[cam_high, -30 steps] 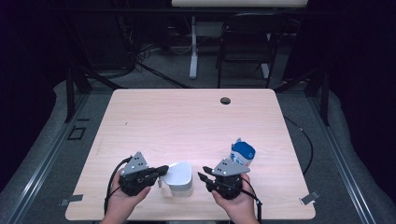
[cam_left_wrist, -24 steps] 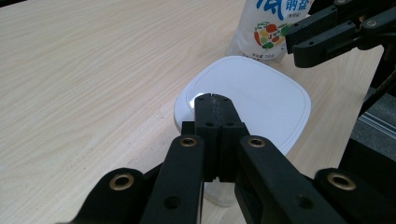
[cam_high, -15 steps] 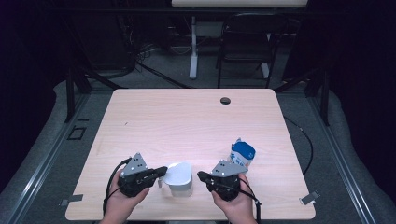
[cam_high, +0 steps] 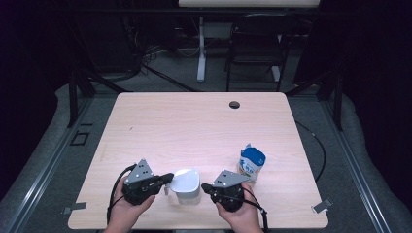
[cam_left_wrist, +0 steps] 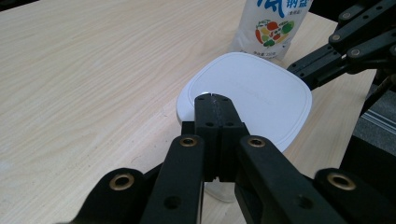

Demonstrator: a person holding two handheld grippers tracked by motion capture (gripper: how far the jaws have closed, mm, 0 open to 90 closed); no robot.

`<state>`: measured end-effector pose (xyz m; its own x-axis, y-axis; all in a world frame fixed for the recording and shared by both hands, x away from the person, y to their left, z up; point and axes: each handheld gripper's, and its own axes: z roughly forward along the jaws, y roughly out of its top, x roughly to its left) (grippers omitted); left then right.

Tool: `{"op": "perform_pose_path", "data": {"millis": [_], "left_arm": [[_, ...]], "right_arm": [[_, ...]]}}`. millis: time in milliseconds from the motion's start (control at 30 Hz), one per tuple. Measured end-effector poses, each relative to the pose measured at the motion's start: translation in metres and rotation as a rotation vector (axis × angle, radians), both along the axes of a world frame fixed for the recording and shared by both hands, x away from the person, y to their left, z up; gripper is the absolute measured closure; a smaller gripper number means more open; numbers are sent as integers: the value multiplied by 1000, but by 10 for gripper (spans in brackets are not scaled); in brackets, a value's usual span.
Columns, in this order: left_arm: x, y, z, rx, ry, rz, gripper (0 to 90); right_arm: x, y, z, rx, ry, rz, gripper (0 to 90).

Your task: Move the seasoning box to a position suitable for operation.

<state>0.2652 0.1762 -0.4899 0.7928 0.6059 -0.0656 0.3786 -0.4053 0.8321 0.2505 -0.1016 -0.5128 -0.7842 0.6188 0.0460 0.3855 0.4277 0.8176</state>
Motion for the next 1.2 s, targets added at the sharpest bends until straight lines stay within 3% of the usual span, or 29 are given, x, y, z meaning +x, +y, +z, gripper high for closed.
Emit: {"op": "perform_pose_path", "data": {"millis": [600,933,1200], "left_arm": [[0,2,0,-4,3,8,900],[0,3,0,-5,4,10,900],[0,4,-1,-6,7,11,900]], "right_arm": [[-1,4,-3,-21,-3,15,900],[-2,4,-1,6,-13,12,900],[-4,6,2,-1,-23,19,900]]}}
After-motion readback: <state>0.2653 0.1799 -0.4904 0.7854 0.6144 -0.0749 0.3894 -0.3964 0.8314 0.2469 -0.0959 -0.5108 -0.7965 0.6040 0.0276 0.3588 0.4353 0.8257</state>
